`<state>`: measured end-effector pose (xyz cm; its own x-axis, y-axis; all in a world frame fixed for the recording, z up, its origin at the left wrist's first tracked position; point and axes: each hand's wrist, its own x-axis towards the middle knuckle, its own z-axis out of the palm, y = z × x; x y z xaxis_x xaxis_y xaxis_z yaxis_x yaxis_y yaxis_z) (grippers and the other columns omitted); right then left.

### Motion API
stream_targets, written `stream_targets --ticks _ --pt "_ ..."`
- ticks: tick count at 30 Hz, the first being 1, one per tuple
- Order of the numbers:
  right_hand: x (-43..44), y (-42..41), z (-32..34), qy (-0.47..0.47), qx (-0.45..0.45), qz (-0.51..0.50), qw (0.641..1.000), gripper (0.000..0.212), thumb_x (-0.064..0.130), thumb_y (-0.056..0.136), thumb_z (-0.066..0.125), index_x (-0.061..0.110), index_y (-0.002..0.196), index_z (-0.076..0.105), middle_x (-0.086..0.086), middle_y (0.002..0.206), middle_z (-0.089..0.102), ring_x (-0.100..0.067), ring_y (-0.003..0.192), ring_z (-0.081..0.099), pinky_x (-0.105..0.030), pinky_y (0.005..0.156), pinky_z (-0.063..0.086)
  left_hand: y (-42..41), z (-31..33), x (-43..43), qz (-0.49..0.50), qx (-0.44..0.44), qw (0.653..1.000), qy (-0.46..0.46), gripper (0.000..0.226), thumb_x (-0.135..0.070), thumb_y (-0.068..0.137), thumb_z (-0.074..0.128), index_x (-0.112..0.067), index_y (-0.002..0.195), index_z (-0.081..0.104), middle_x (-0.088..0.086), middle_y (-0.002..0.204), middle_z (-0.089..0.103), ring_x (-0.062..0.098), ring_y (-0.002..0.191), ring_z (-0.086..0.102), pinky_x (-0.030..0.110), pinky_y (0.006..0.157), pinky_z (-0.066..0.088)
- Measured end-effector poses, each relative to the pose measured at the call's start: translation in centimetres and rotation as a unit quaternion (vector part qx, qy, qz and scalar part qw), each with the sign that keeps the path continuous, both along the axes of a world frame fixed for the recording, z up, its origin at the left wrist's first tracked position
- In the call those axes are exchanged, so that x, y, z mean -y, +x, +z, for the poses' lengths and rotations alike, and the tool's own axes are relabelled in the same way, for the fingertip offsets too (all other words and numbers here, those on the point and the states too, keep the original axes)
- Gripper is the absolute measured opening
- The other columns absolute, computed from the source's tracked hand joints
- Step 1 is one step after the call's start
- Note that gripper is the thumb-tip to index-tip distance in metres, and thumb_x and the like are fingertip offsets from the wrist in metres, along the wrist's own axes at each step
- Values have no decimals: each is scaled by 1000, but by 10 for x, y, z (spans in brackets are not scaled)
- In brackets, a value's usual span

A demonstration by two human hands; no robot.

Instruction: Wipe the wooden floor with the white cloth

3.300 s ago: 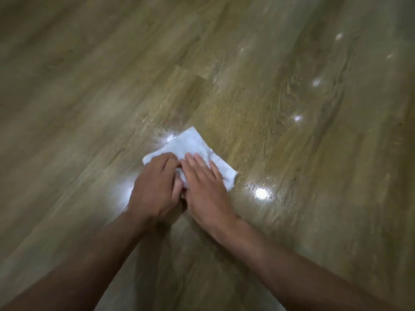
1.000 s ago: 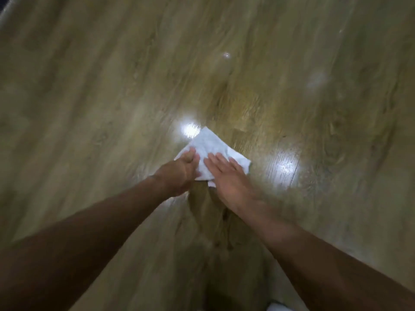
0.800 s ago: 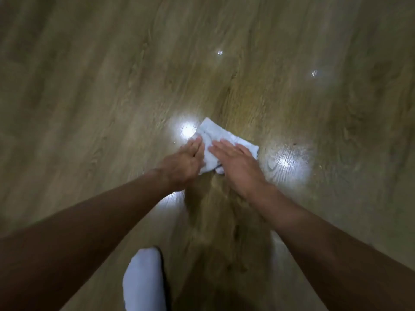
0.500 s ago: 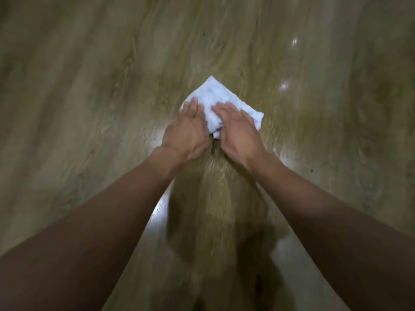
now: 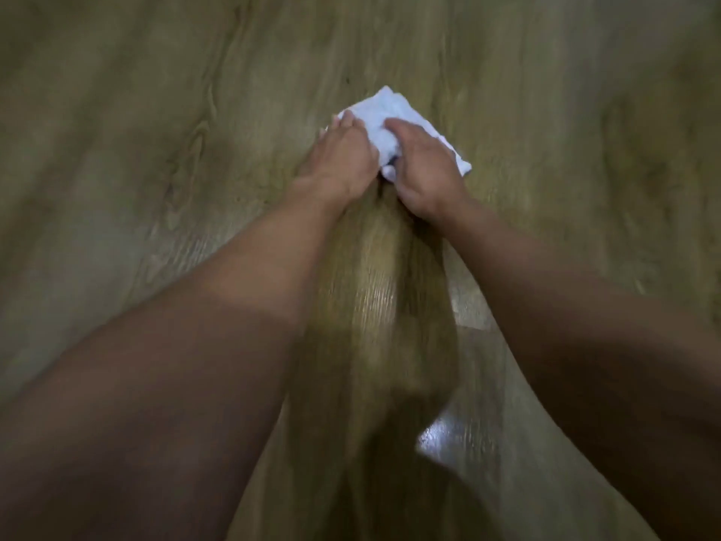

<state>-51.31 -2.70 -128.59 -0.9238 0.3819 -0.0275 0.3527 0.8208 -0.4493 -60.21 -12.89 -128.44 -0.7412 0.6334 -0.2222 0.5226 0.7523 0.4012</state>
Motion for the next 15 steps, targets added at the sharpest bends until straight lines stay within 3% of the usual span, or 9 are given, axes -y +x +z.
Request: stream_targets --ticks 2,4,7,9,12,15 --pt "11 -2 1 -11 5 -22 1000 53 15 89 49 11 141 39 -9 139 50 -25 130 44 -39 109 30 -4 5 10 -15 -4 1000 12 40 -20 97 33 1 129 45 19 144 39 33 132 38 41 105 31" --pt "36 28 -2 -8 -17 12 1000 49 15 92 46 7 141 39 -12 142 47 -25 133 41 -40 111 29 19 4 33 -7 -9 999 44 42 -19 96 35 -1 132 45 18 147 37 32 135 35 39 108 30" --pt "71 93 -8 -4 -30 76 997 51 30 99 40 14 146 31 -5 150 37 -17 142 27 -34 116 16 90 -3 74 20 -28 996 85 55 -16 94 36 -6 147 28 10 157 22 23 146 17 39 118 20" --pt "63 102 -3 -4 -28 117 993 52 38 98 36 19 147 31 -1 149 39 -14 140 29 -32 114 16 107 -6 81 19 -29 996 85 60 -16 93 37 -8 150 20 8 160 13 19 148 7 36 121 10" --pt "31 55 0 -2 -40 139 989 46 28 99 42 10 141 42 -8 143 48 -22 133 42 -37 112 27 63 -9 50 36 -9 997 70 64 -23 93 40 -7 150 18 9 160 13 22 148 8 39 120 12" --pt "15 -3 -2 -36 -52 37 997 43 20 98 46 10 139 44 -9 140 50 -23 129 45 -34 109 30 2 -1 18 15 -8 998 59 50 -21 94 41 -1 139 36 15 150 33 27 141 26 38 116 22"
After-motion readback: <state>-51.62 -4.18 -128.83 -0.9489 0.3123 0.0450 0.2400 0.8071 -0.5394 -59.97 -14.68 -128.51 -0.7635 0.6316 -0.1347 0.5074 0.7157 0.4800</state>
